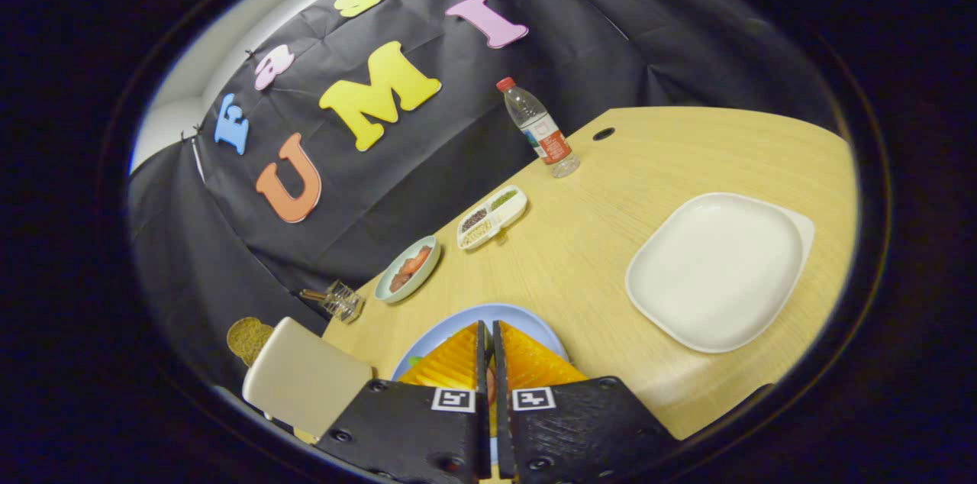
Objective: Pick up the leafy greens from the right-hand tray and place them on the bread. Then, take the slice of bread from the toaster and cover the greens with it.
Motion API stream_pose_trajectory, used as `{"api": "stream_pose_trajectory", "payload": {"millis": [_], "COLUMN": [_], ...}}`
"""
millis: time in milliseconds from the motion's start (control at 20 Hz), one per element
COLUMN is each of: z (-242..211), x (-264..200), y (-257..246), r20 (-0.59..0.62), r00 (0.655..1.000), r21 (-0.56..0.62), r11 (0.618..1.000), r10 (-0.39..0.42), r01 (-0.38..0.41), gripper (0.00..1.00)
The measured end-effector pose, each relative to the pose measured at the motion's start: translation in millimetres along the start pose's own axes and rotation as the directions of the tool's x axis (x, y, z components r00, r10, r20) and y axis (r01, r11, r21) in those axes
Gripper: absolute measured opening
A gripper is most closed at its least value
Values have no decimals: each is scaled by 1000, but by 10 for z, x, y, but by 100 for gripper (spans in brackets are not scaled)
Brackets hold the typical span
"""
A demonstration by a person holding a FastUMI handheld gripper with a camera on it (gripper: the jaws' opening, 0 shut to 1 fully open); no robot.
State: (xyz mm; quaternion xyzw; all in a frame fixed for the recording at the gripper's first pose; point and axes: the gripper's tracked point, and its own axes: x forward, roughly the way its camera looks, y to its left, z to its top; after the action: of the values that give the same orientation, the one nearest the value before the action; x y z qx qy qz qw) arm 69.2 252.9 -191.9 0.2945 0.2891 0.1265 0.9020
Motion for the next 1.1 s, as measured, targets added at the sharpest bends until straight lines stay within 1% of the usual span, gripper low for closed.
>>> {"api": "stream_pose_trajectory", "payload": {"millis": [100, 250, 400, 500, 550, 600, 700, 850, 950, 1100], "z": [-13, 21, 134, 232, 285, 348, 486, 672, 719, 681], "x": [2, -93, -212, -330, -411, -483, -672, -952, -1090, -1219], "y": [-60, -112, -80, -12, 35, 105, 282, 625, 876, 1341], "r20": [-8, 6, 43, 85, 108, 130, 189, 275, 309, 324], "r00": [1000, 1000, 998, 996, 994, 991, 982, 961, 950, 941], "r21": [-24, -59, -97, -141, -169, -202, -273, -364, -396, -434], "r11": [1000, 998, 995, 989, 984, 978, 960, 927, 914, 899], "r10": [-14, -29, -34, -31, -30, -25, -14, 17, 42, 100], "r01": [14, 29, 39, 43, 48, 51, 66, 88, 88, 54], "gripper": [4, 34, 60, 74, 74, 84, 93, 95, 95, 95]}}
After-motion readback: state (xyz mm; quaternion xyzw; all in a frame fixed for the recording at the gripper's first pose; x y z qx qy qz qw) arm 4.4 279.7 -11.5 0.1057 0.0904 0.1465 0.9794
